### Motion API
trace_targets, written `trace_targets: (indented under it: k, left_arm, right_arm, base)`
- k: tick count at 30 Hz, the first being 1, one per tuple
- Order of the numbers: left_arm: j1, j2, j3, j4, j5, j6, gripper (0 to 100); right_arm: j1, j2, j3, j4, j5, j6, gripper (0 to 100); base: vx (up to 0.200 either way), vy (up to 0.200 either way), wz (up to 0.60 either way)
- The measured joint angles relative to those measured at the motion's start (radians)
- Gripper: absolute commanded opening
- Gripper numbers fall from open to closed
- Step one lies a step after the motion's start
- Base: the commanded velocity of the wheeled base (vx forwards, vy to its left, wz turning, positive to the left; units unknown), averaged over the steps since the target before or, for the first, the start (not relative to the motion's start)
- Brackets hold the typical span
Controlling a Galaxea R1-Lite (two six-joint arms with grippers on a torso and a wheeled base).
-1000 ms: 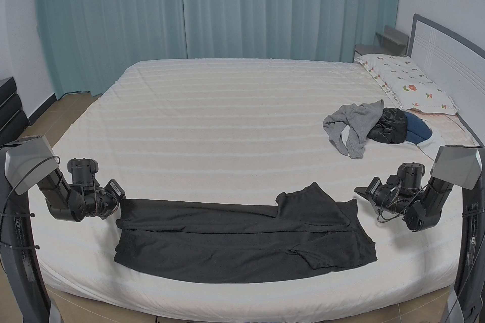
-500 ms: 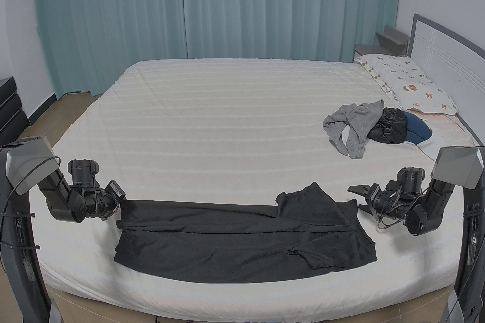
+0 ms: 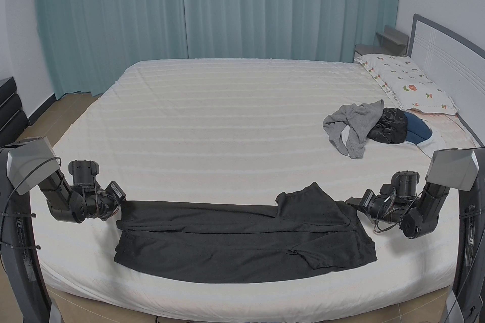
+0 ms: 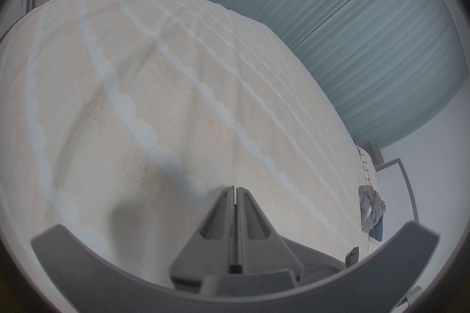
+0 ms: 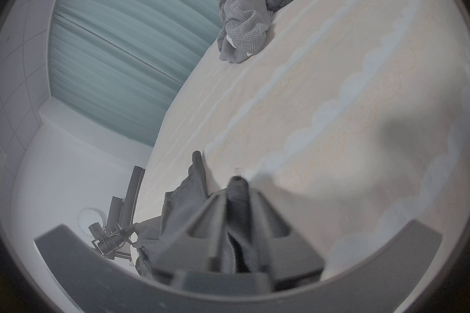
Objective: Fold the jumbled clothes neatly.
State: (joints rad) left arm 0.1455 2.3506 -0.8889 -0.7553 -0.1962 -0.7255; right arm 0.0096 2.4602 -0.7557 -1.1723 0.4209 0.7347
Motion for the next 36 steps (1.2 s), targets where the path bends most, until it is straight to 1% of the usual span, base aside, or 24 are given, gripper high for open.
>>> trace_targets:
  k: [9, 20, 21, 29, 33, 36]
  left_arm:
    - [-0.002, 0.006, 0.000, -0.021, 0.013, -0.003, 0]
    - [-0.002, 0.009, 0.003, -0.026, 0.013, -0.005, 0]
    - [-0.002, 0.009, 0.003, -0.026, 0.014, -0.005, 100]
    - [-0.002, 0.009, 0.007, -0.025, 0.013, -0.006, 100]
    - [-0.001, 0.008, 0.007, -0.025, 0.009, -0.010, 100]
    - [0.001, 0.006, 0.007, -0.023, 0.003, -0.015, 100]
  right_arm:
    - [-0.030, 0.003, -0.021, -0.013, -0.003, 0.003, 0]
    - [-0.036, 0.018, -0.046, -0.013, -0.004, 0.001, 0]
    - [-0.036, 0.018, -0.044, -0.013, -0.004, 0.001, 100]
    - [-0.036, -0.001, -0.029, -0.022, -0.003, 0.002, 100]
    - [-0.038, -0.060, 0.004, -0.027, 0.012, 0.004, 100]
    - [-0.018, -0.110, 0.034, -0.024, 0.026, 0.003, 100]
  base:
    - [0.000, 0.000, 0.00]
    - [0.000, 0.000, 0.00]
    - [0.000, 0.000, 0.00]
    - [0.000, 0.000, 0.00]
    - [0.000, 0.000, 0.00]
    - [0.000, 0.000, 0.00]
